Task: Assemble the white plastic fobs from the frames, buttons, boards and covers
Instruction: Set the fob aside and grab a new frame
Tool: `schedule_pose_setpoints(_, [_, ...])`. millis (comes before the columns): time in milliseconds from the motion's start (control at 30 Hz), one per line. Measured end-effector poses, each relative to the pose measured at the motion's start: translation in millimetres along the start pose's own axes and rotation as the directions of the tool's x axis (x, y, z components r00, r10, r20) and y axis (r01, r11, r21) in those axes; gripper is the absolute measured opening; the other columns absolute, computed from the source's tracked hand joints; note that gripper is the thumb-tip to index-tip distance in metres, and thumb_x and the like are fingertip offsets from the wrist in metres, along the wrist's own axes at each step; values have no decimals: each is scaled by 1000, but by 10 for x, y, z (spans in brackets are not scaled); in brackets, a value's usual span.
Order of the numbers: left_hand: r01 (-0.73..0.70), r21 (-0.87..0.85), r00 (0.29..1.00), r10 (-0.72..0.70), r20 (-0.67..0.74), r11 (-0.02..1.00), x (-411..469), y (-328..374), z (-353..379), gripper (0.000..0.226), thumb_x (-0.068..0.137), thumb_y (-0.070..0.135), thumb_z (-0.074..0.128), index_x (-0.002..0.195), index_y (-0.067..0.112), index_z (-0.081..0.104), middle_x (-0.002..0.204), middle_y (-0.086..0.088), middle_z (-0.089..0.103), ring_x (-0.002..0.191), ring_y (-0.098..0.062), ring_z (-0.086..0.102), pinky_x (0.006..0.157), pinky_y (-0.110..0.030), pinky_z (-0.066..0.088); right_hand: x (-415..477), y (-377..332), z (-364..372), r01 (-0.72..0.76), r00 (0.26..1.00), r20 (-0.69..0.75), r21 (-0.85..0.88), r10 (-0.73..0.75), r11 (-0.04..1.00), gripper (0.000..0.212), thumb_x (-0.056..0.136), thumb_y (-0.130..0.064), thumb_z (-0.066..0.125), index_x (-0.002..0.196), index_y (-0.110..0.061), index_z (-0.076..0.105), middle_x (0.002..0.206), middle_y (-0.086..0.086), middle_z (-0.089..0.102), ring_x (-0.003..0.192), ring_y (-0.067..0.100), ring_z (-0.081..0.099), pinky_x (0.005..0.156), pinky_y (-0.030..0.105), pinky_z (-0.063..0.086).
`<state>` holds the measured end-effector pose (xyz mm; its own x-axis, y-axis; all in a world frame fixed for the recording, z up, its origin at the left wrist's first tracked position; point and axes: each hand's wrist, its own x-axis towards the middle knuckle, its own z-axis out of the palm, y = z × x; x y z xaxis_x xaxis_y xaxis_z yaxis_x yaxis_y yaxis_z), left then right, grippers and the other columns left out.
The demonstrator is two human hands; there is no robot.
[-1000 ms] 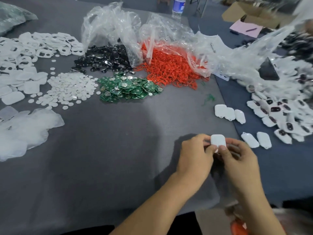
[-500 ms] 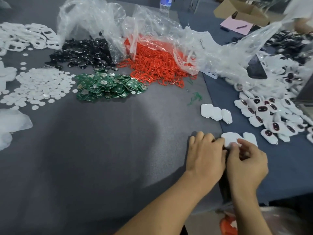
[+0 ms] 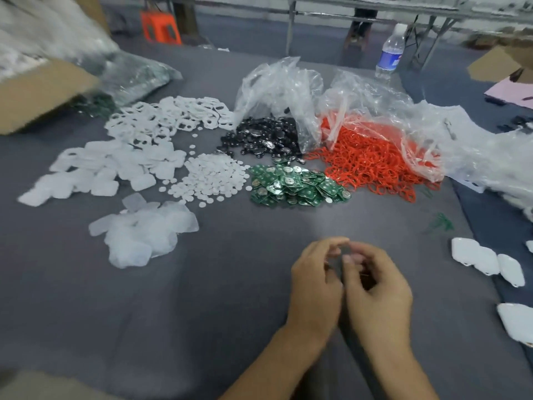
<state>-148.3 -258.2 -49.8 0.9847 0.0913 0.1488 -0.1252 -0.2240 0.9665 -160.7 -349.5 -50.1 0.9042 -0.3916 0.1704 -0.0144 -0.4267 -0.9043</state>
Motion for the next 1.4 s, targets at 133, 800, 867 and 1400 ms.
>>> schedule_pose_setpoints(133, [116, 91, 991, -109, -77, 989, 233, -53, -711, 51, 86, -13, 48, 122, 16, 71, 115, 4, 73, 107, -5, 66, 101, -26, 51, 12, -353, 680, 60, 976, 207, 50, -69, 997, 26, 93, -10, 66, 101, -35, 70, 94, -18, 72, 89, -6, 65, 74, 4, 46])
schedule_pose_setpoints(800, [401, 465, 837, -110, -536, 789, 2995, -844, -2812, 28, 101, 2, 45, 122, 1, 63, 123, -18, 66, 114, -30, 58, 82, -29, 35, 1620, -1752, 3900, 253, 819, 569, -256, -66, 933, 20, 95, -26, 57, 104, -15, 71, 107, 10, 71, 113, 31, 58, 94, 42, 51])
schedule_pose_setpoints(867, [438, 496, 846, -157, -510, 750, 3237, -956, -2929, 22, 102, 4, 44, 115, -1, 61, 122, -22, 63, 112, -33, 57, 79, -33, 35, 1790, -1768, 4160, 272, 805, 593, -326, -28, 905, 23, 93, -35, 61, 106, -19, 70, 110, 9, 70, 113, 30, 58, 96, 42, 51])
schedule_pose_setpoints(1400, [97, 235, 930, -5, -366, 967, 2685, -497, -3066, 17, 98, 19, 70, 114, 25, 72, 101, 10, 70, 97, -15, 69, 85, -35, 60, 1516, -1687, 3438, 114, 840, 499, 220, -212, 969, 27, 96, -7, 62, 117, -24, 67, 96, -7, 74, 85, 7, 69, 76, 27, 58])
